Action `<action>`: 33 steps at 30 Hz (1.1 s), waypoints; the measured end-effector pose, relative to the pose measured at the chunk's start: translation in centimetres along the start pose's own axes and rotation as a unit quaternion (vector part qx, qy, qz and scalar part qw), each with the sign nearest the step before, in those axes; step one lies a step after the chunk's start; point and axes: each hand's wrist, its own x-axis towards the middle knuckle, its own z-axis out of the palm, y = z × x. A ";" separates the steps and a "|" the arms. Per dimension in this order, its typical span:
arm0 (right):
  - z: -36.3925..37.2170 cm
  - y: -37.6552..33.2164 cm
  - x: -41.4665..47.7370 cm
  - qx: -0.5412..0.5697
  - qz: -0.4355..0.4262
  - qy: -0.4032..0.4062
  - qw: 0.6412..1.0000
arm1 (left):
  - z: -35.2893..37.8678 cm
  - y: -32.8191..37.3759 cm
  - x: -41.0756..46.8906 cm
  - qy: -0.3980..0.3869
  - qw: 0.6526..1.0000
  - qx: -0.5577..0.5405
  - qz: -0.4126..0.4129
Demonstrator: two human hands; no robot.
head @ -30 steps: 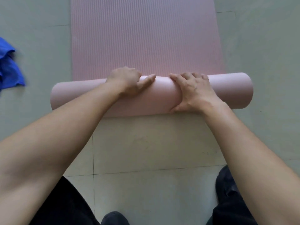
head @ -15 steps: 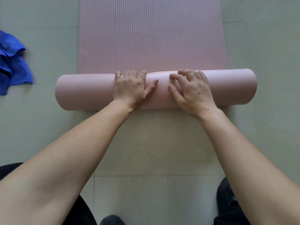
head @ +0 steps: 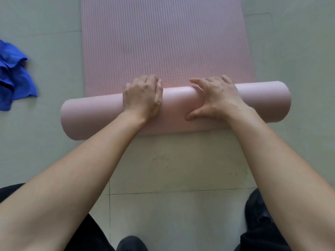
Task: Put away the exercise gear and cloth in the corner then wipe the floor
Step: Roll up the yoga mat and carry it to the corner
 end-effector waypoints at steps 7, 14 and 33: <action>1.9 -1.3 0.5 0.036 -0.037 0.186 0.981 | 1.6 -0.3 0.9 -0.030 0.994 0.109 0.006; 1.1 -1.5 -0.8 -0.089 -0.026 0.009 0.996 | -1.4 0.4 4.4 -0.052 0.994 0.092 0.032; 1.2 -0.4 -1.2 -0.014 -0.004 0.061 0.998 | 0.5 0.7 0.1 -0.056 0.995 0.081 0.007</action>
